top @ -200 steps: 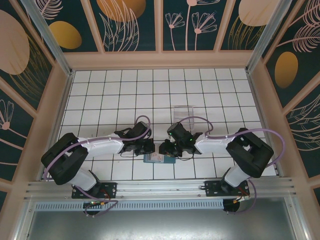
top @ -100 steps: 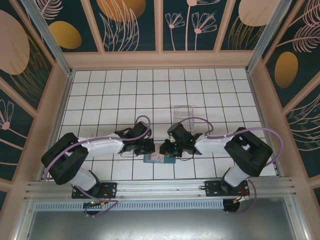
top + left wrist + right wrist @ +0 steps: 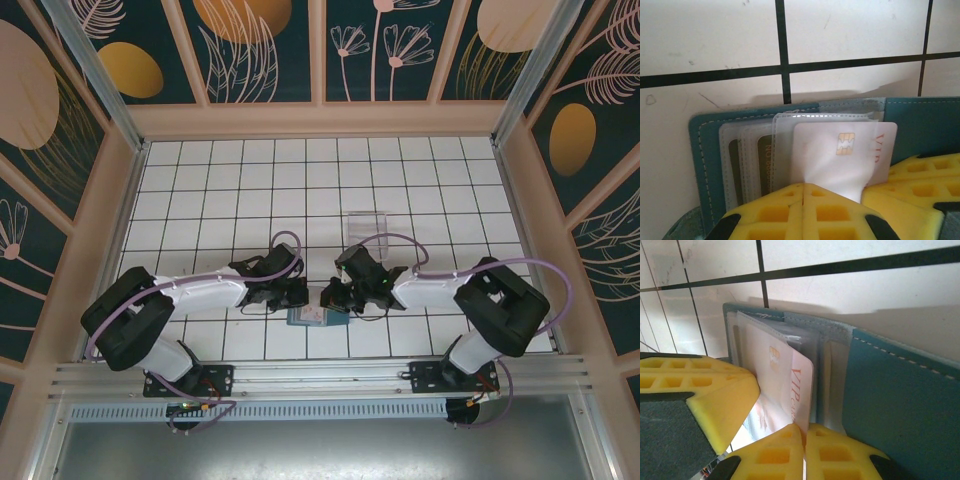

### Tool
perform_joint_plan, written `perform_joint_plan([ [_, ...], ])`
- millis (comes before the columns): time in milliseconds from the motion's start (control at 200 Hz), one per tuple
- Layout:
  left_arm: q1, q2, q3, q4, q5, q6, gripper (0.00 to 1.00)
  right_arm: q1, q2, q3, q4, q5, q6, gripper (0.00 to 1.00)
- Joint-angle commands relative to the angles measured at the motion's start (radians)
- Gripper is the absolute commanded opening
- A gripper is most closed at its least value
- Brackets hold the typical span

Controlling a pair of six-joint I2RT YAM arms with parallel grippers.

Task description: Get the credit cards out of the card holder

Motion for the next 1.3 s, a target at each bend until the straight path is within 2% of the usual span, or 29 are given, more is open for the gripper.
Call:
perform_joint_plan([
  [0, 0.000, 0.013, -0.011, -0.148, -0.076, 0.020, 0.07, -0.010, -0.034, -0.034, -0.041, 0.031, -0.014, 0.08],
  [560, -0.001, -0.023, -0.003, -0.153, -0.079, 0.009, 0.07, -0.057, -0.164, -0.075, -0.143, 0.058, -0.057, 0.07],
  [791, 0.000, -0.037, -0.022, -0.084, -0.028, -0.028, 0.07, -0.066, -0.208, -0.053, -0.196, 0.078, -0.095, 0.05],
  [1291, 0.000, -0.053, -0.012, -0.076, -0.026, -0.031, 0.07, -0.108, -0.335, 0.026, -0.317, 0.169, -0.204, 0.05],
])
